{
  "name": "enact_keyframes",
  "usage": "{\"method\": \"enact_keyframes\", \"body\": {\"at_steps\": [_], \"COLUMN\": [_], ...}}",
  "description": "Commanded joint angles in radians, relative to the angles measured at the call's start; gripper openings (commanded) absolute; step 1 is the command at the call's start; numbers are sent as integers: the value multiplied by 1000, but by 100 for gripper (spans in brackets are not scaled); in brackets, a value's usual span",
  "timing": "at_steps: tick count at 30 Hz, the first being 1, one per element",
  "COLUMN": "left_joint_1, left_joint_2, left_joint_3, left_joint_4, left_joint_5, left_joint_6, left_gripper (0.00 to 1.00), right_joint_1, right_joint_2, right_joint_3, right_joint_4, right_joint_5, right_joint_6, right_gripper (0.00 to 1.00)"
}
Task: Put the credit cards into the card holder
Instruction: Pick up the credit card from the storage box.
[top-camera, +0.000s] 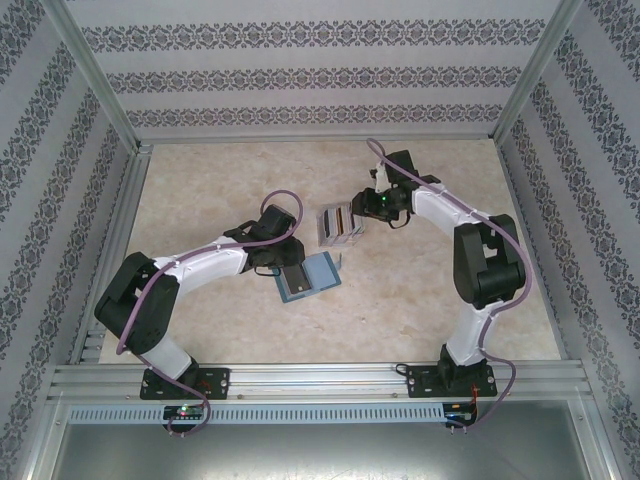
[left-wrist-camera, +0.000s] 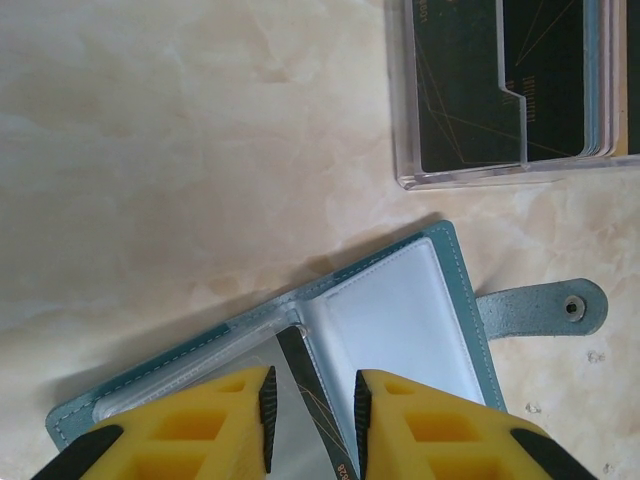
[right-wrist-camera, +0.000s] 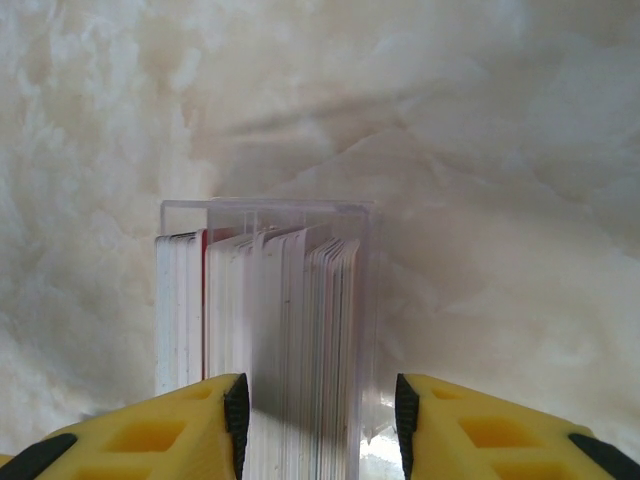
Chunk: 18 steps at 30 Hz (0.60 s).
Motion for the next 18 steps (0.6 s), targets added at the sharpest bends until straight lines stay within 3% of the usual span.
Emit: {"method": "enact_keyframes", "body": {"at_steps": [1, 18], "left_joint_1": [11, 13], "left_joint_2": [9, 34], "left_joint_3": [-9, -27], "left_joint_4": [8, 39], "left_joint_5": [8, 26], "left_joint_6": [13, -4], "left_gripper": [30, 30], "right_joint_1": [22, 46], "right_joint_2": [19, -35], "right_joint_3": [43, 64], "right_joint_4": [-21, -42], "right_joint_5": [-27, -27], "right_joint_6": [-11, -13], "right_gripper": [46, 46]}}
